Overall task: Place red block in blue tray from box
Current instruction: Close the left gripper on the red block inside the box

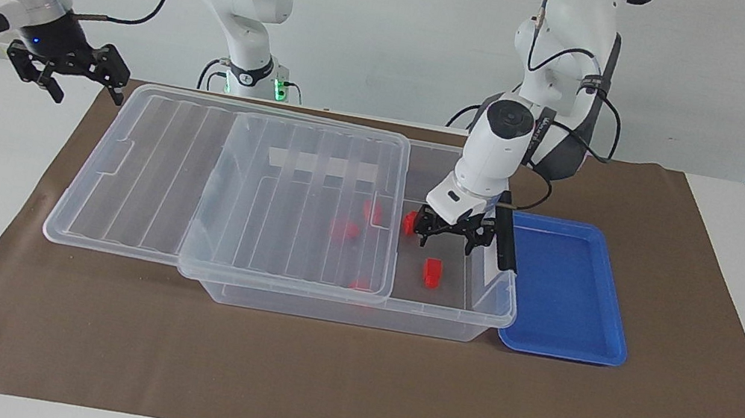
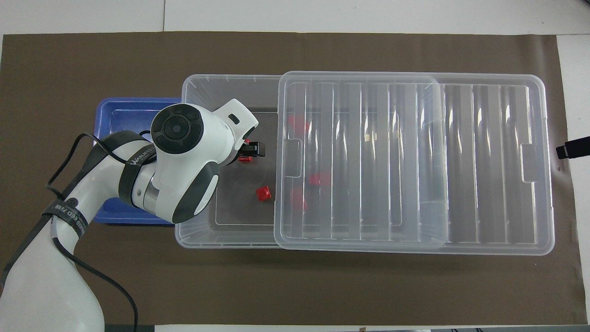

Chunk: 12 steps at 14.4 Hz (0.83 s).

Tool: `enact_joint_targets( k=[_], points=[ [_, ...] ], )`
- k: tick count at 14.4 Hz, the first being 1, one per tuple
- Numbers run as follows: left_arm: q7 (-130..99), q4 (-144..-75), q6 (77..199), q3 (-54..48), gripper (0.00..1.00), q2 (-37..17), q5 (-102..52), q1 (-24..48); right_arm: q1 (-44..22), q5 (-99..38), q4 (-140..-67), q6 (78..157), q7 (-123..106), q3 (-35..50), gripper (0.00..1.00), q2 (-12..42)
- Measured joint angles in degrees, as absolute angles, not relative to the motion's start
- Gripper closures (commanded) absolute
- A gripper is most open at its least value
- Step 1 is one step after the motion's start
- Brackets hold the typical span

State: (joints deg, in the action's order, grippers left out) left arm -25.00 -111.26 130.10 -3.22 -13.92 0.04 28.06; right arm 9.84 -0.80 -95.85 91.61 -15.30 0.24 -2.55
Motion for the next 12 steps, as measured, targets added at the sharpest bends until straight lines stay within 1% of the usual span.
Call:
enact_joint_targets(
  k=[2, 5, 6, 8, 9, 11, 12],
  points=[
    [-25.03, -111.80, 132.06, -3.24, 0.00, -15.92, 0.05, 28.67, 8.64, -0.79, -95.95, 91.60, -14.14, 0.31, 0.00, -2.45],
    [-25.20, -111.87, 134.83, -3.23, 0.01, -18.64, 0.05, 29.17, 8.59, -0.79, -96.00, 91.52, -13.99, 0.30, 0.00, -2.44],
    [-25.24, -111.86, 135.29, -3.14, 0.02, -19.02, 0.05, 29.16, 8.59, -0.79, -96.00, 91.52, -13.99, 0.29, 0.00, -2.44],
    [-25.25, -111.86, 135.49, -2.89, 0.13, -19.15, 0.06, 29.16, 8.59, -0.79, -96.00, 91.52, -13.99, 0.29, 0.00, -2.44],
    [-25.25, -111.86, 135.51, -2.85, 0.27, -19.15, 0.07, 29.16, 8.59, -0.79, -96.00, 91.52, -13.99, 0.29, 0.00, -2.44],
    [-25.27, -111.90, 135.52, -2.84, 0.77, -19.15, 0.08, 29.16, 8.59, -0.79, -96.00, 91.52, -13.99, 0.29, 0.00, -2.44],
    [-25.27, -111.93, 135.52, -2.84, 1.00, -19.15, 0.09, 29.16, 8.59, -0.79, -96.00, 91.52, -13.99, 0.29, 0.00, -2.44]
  ],
)
